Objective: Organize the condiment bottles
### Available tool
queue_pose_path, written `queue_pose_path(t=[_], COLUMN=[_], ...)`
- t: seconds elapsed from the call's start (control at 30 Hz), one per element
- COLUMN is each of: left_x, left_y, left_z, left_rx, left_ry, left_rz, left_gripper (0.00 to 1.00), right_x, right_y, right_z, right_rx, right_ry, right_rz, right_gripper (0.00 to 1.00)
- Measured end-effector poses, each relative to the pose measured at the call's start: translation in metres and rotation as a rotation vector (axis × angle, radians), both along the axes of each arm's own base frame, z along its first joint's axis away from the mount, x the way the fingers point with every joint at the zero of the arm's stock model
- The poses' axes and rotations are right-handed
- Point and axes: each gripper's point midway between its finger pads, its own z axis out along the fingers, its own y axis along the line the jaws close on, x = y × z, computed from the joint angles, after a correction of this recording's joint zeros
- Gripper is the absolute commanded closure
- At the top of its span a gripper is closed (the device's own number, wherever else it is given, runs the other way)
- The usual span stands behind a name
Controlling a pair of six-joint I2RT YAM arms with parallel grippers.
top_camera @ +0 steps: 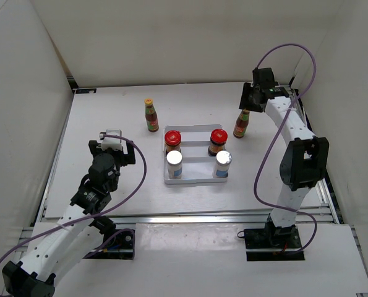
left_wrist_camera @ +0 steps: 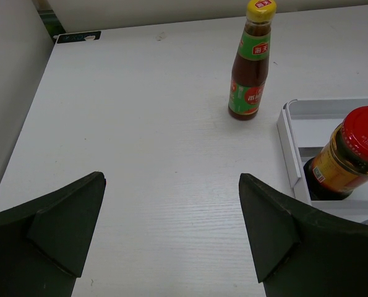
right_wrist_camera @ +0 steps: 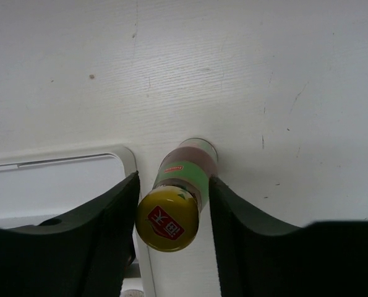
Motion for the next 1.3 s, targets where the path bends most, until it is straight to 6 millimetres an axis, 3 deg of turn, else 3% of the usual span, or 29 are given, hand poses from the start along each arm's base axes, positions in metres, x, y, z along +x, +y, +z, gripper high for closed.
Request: queue_pose_path(t=[0.23,0.4,0.6,0.9,1.3], left_x=[0.0,0.0,0.0,0.0,0.0], left_y=[0.0,0.0,0.0,0.0,0.0], left_z=[0.0,0.0,0.0,0.0,0.0], left_rx=[0.0,0.0,0.0,0.0,0.0], left_ry=[0.0,0.0,0.0,0.0,0.0], left_rz=[0.0,0.0,0.0,0.0,0.0], left_gripper=[0.0,0.0,0.0,0.0,0.0], right_x=[0.001,0.001,-0.004,0.0,-0.013], right_y=[-0.002,-0.003,-0.004,0.011,0.076], right_z=[-0.001,-0.001,0.003,0.036,0.066], right_rx=[-0.005,-0.009,-0.012,0.037,0.128], right_ry=[-0.004,-0.005,0.016,-0.025,-0.056], right_rz=[-0.008,-0.017,-0.018,0.029,0.216], right_gripper=[0.87,1.0,1.0,1.0,1.0])
